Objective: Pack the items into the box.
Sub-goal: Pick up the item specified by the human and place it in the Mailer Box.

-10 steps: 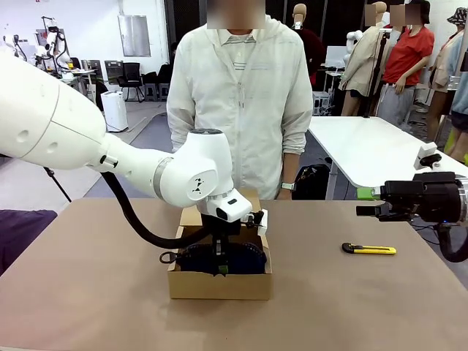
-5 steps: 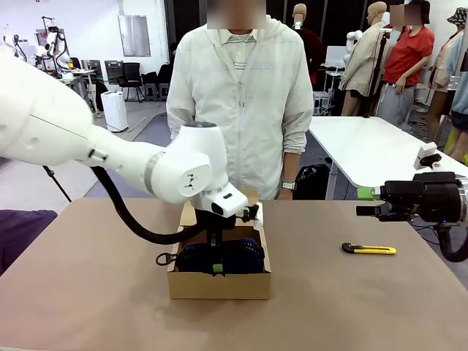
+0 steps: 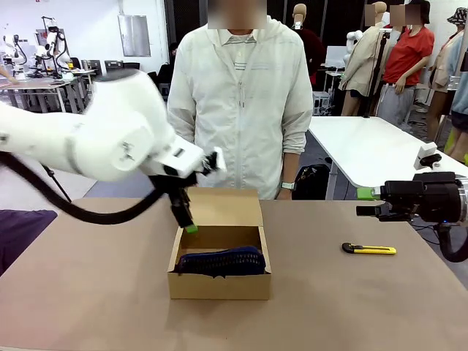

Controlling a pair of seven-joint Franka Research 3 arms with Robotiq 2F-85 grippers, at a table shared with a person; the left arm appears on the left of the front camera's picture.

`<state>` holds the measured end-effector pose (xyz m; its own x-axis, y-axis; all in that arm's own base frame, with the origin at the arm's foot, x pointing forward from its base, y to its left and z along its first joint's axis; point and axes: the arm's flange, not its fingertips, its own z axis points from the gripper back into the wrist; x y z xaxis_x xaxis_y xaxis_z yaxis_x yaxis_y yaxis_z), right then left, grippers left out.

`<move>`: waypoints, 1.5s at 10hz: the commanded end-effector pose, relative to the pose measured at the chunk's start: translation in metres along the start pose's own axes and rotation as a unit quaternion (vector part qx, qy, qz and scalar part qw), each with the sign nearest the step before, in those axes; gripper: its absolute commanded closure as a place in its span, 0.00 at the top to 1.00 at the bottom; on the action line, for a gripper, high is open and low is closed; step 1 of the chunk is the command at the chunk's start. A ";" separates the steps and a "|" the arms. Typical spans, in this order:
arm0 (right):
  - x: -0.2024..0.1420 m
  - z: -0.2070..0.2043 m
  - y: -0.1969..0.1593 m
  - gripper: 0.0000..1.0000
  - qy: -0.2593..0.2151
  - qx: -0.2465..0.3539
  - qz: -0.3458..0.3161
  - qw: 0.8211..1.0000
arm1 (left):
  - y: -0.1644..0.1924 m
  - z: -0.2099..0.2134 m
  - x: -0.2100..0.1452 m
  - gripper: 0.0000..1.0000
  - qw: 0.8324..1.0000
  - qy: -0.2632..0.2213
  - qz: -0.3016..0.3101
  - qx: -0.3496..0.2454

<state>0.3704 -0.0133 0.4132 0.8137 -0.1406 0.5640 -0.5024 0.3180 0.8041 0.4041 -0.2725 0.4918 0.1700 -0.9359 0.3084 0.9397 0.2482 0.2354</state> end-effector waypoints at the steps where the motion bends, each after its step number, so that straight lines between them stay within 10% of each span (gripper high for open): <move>1: 0.001 -0.001 0.002 1.00 -0.009 0.000 0.001 1.000 | -0.003 0.055 -0.076 1.00 0.994 -0.051 0.074 -0.063; 6: 0.001 -0.001 0.002 1.00 -0.009 0.000 0.001 1.000 | 0.008 0.113 -0.302 1.00 0.862 -0.249 0.405 -0.176; 8: 0.001 -0.001 0.002 1.00 -0.009 0.000 0.001 1.000 | 0.005 0.079 -0.364 1.00 0.777 -0.381 0.455 -0.212; 9: 0.001 -0.001 0.002 1.00 -0.009 0.000 0.001 1.000 | 0.008 0.062 -0.372 1.00 0.707 -0.435 0.499 -0.247; 10: 0.001 -0.001 0.002 1.00 -0.009 0.000 0.001 1.000 | -0.002 0.105 -0.364 1.00 0.816 -0.302 0.447 -0.208; 15: 0.001 -0.001 0.002 1.00 -0.009 0.000 0.001 1.000 | -0.002 0.105 -0.364 1.00 0.816 -0.302 0.447 -0.208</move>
<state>0.3703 -0.0135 0.4133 0.8135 -0.1411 0.5641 -0.5022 0.3186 0.8039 0.3123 0.0882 0.4780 0.7886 -0.0912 0.6081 0.5505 0.5453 -0.6322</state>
